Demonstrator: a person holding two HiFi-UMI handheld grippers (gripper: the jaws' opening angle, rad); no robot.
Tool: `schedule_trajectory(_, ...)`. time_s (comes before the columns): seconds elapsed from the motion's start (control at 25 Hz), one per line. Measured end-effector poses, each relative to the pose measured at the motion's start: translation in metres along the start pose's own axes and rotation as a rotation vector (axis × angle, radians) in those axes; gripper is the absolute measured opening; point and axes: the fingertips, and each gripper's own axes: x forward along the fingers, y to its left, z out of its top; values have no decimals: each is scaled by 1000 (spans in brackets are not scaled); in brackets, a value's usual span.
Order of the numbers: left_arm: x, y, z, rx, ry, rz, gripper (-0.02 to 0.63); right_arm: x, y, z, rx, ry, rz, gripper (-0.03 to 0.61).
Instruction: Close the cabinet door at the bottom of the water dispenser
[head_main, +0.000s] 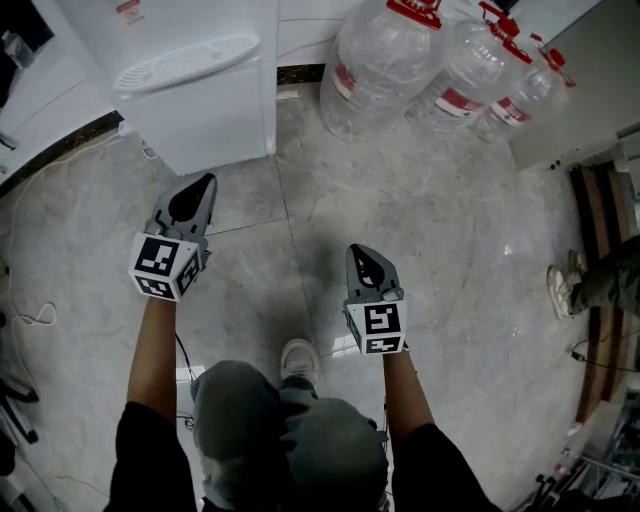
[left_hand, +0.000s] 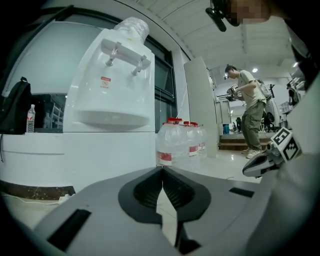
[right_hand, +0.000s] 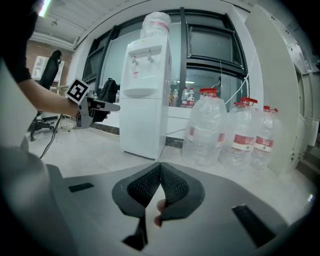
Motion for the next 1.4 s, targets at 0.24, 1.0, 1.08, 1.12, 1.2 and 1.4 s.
schedule_trajectory(0.24, -44, -1, 1, 18, -6, 26, 15, -1, 22, 14, -22, -22, 29, 14)
schedule_trajectory(1.0, -89, 5, 96, -68, 24, 97, 15, -27, 22, 135, 17, -1, 76, 12)
schedule_trajectory(1.08, -96, 6, 125, -77, 32, 106, 15, -37, 18, 165, 18, 1, 82, 12)
schedule_trajectory(1.12, -100, 7, 140, -81, 35, 112, 15, -43, 17, 181, 16, 0, 85, 12)
schedule_trajectory(1.2, -107, 8, 169, -90, 41, 120, 15, -55, 13, 214, 10, -2, 89, 12)
schedule_trajectory(1.4, -126, 10, 239, -112, 76, 139, 14, -90, 2, 294, 22, -9, 87, 12)
